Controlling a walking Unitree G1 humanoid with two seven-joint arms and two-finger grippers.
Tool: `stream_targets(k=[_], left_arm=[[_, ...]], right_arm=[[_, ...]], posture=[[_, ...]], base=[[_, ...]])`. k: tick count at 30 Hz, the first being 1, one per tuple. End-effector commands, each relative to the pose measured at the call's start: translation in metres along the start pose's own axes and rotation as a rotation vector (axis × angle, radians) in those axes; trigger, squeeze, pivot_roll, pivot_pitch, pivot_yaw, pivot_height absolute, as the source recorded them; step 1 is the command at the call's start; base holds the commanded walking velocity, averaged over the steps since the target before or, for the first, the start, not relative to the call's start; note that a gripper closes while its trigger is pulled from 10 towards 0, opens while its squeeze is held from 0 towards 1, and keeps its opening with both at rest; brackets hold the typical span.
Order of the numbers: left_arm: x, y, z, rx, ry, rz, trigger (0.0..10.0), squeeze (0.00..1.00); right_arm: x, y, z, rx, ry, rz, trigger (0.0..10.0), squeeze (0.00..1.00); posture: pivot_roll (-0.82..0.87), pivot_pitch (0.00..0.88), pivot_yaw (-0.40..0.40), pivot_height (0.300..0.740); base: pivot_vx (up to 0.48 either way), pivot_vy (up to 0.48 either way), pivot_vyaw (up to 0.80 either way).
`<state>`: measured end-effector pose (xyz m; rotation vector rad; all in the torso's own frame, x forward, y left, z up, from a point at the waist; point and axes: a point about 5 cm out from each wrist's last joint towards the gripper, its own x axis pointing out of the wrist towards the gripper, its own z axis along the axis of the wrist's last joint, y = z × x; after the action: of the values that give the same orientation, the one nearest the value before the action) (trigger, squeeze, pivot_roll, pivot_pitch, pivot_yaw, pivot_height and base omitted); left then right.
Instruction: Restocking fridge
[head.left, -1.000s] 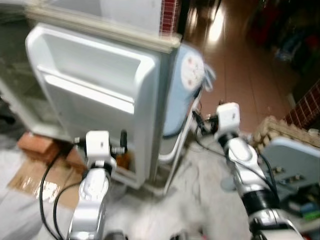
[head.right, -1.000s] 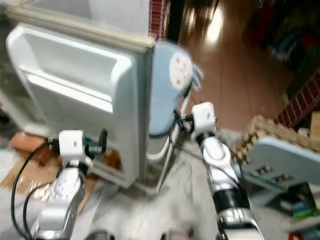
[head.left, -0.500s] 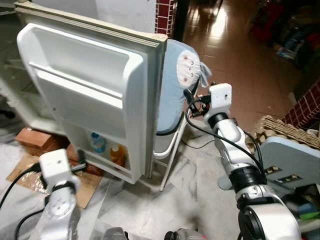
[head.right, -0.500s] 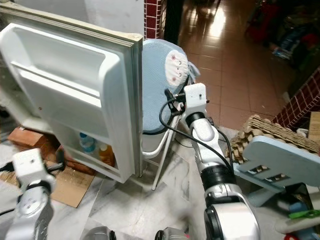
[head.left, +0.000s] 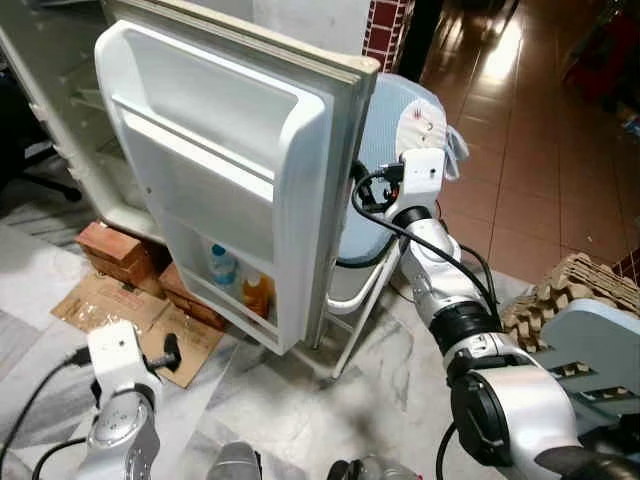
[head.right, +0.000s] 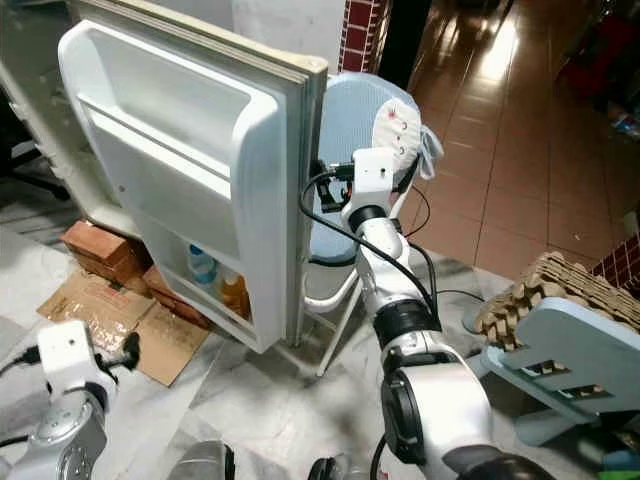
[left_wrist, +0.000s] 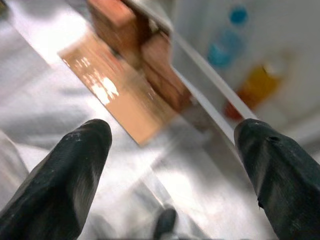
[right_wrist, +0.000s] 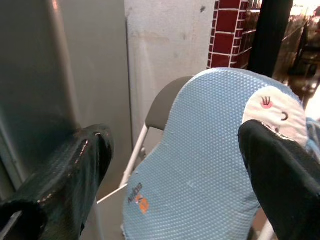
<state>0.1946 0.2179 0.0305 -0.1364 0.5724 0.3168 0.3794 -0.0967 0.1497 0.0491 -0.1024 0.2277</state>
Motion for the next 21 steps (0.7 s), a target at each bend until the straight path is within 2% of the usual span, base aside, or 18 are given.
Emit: stream_targets(k=[1, 3, 4, 5, 6, 8, 11, 13, 15, 17, 19, 20, 21], left_arm=[[-0.001, -0.005, -0.004, 0.042, 0.051, -0.076, 10.0, 0.0], [-0.001, -0.005, -0.005, 0.052, 0.06, -0.081, 10.0, 0.0], [-0.002, -0.01, -0.006, 0.065, 0.059, -0.12, 10.0, 0.0], [-0.003, -0.014, -0.007, 0.117, 0.072, -0.147, 10.0, 0.0], [-0.002, -0.014, -0.007, 0.127, 0.073, -0.142, 10.0, 0.0], [-0.002, -0.014, -0.007, 0.121, 0.071, -0.137, 10.0, 0.0], [0.0, -0.012, -0.008, 0.1, 0.09, -0.13, 10.0, 0.0], [0.001, -0.011, -0.008, 0.094, 0.098, -0.129, 10.0, 0.0], [0.002, -0.011, -0.007, 0.109, 0.097, -0.129, 10.0, 0.0], [0.003, -0.011, -0.007, 0.123, 0.105, -0.14, 10.0, 0.0], [0.004, -0.012, -0.007, 0.131, 0.11, -0.148, 10.0, 0.0], [0.004, -0.012, -0.007, 0.131, 0.11, -0.148, 10.0, 0.0], [0.005, -0.014, -0.006, 0.141, 0.112, -0.153, 10.0, 0.0]], right_arm=[[0.012, 0.026, 0.024, 0.035, -0.09, 0.108, 10.0, 0.0], [0.012, 0.027, 0.024, 0.039, -0.089, 0.113, 10.0, 0.0], [0.013, 0.029, 0.025, 0.061, -0.086, 0.146, 10.0, 0.0], [0.012, 0.035, 0.025, 0.11, -0.078, 0.212, 10.0, 0.0], [0.011, 0.04, 0.026, 0.167, -0.073, 0.29, 10.0, 0.0], [0.011, 0.042, 0.026, 0.191, -0.071, 0.326, 10.0, 0.0], [0.003, 0.052, 0.029, 0.29, -0.058, 0.522, 10.0, 0.0], [-0.002, 0.053, 0.029, 0.312, -0.045, 0.616, 10.0, 0.0], [-0.006, 0.049, 0.026, 0.277, -0.03, 0.661, 10.0, 0.0], [-0.004, 0.04, 0.018, 0.181, -0.012, 0.602, 10.0, 0.0], [0.003, 0.021, 0.006, 0.026, 0.055, 0.402, 10.0, 0.0], [0.003, 0.021, 0.006, 0.026, 0.055, 0.402, 10.0, 0.0], [0.008, 0.013, 0.01, 0.005, 0.055, 0.313, 10.0, 0.0]], posture=[[0.17, 0.029, -0.048, 0.74], [0.17, 0.029, -0.048, 0.74], [0.17, 0.021, -0.053, 0.74], [0.17, 0.019, -0.055, 0.74], [0.17, 0.014, -0.056, 0.74], [0.17, 0.014, -0.056, 0.74], [0.17, 0.012, -0.056, 0.74], [0.17, 0.009, -0.056, 0.74], [0.17, 0.007, -0.056, 0.74], [0.17, 0.004, -0.055, 0.74], [0.16, 0.001, -0.054, 0.74], [0.16, 0.001, -0.054, 0.74], [0.16, 0.0, -0.052, 0.74]], base=[[0.0, 0.0, 0.0], [0.0, 0.0, 0.0], [0.0, 0.0, 0.0], [0.0, 0.0, 0.0], [0.0, 0.0, 0.0], [0.0, 0.0, 0.0], [0.0, 0.0, 0.0], [0.0, 0.0, 0.0], [0.0, 0.0, 0.0], [0.0, 0.0, 0.0], [0.0, 0.0, 0.0], [0.0, 0.0, 0.0], [0.0, 0.0, 0.0]])
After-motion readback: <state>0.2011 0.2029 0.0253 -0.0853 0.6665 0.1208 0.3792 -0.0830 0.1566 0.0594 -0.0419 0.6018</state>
